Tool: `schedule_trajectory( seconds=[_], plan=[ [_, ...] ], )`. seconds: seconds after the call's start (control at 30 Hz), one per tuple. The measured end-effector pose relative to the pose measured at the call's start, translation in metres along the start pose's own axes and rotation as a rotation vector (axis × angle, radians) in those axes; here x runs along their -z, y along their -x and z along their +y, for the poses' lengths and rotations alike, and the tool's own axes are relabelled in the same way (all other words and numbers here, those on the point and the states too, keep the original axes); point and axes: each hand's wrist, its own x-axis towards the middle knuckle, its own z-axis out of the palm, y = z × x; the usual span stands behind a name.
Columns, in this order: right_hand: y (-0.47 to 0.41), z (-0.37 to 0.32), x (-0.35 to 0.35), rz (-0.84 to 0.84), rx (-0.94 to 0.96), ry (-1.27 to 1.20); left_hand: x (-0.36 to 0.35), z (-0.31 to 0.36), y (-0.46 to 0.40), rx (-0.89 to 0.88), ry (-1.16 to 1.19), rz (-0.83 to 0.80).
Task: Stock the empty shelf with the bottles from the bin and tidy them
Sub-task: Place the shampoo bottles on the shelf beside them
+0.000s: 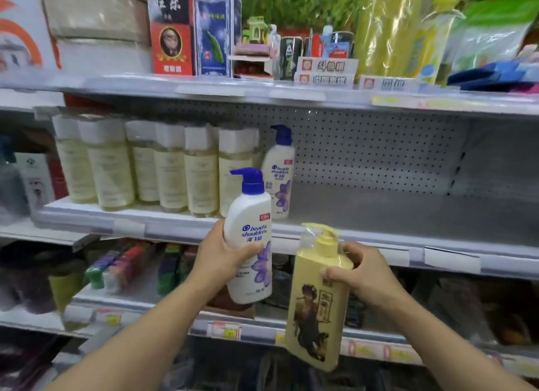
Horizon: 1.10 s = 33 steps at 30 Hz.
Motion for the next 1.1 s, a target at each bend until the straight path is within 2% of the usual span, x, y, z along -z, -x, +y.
schedule_trajectory(
  seconds=[0.5, 0.77, 0.9, 1.1],
  plan=[
    [-0.091, -0.024, 0.047, 0.039, 0.068, -0.135, -0.036, 0.061, -0.107, -0.067, 0.093, -0.056],
    [-0.119, -0.018, 0.048, 0.048, 0.080, -0.084, -0.052, 0.057, -0.138, -0.035, 0.039, 0.006],
    [-0.124, -0.016, 0.047, 0.054, 0.072, -0.100, -0.058, 0.052, -0.144, -0.034, -0.037, 0.015],
    [-0.127, -0.014, 0.045, 0.070, 0.064, -0.121, -0.062, 0.052, -0.145, -0.054, -0.283, 0.066]
  ],
)
